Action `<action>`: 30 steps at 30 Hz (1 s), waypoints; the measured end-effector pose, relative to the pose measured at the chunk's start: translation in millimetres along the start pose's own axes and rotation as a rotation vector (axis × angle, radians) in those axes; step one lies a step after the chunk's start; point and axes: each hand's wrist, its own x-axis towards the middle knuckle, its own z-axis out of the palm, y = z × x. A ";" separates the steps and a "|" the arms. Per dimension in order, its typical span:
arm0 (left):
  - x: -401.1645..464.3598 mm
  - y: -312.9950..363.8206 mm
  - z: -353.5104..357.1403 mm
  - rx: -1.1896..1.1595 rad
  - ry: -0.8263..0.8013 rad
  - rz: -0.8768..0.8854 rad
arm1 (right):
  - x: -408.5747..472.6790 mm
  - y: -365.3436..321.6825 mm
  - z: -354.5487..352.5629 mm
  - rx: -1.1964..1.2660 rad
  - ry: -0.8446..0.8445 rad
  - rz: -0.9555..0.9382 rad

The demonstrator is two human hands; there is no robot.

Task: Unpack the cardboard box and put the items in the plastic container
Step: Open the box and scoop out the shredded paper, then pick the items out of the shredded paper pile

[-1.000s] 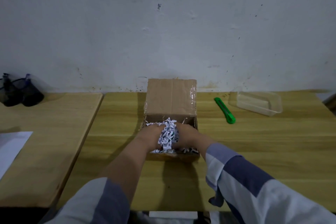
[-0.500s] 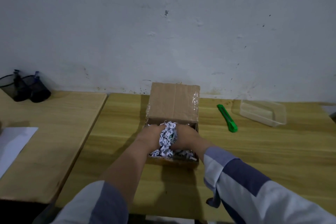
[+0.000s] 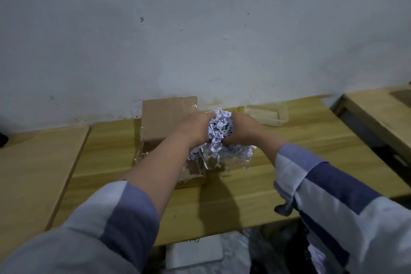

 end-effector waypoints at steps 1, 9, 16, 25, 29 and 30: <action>6.4 13.1 5.7 0.007 -0.005 0.020 | -3.8 14.1 -4.4 0.006 0.017 0.014; 57.8 126.5 86.1 -0.001 -0.098 0.032 | -36.5 151.7 -32.6 0.022 -0.004 0.121; 72.6 165.1 163.7 -0.014 -0.114 -0.014 | -46.8 238.0 -14.2 0.052 -0.060 0.119; 38.0 156.7 167.3 -0.007 -0.248 -0.127 | -56.0 286.0 -11.7 0.507 -0.229 0.129; 38.7 162.1 164.0 -0.178 -0.197 -0.154 | -56.0 293.8 -28.9 0.541 -0.101 0.093; 39.9 164.8 166.9 -0.218 -0.157 -0.131 | -53.9 294.2 -27.5 0.525 -0.050 0.066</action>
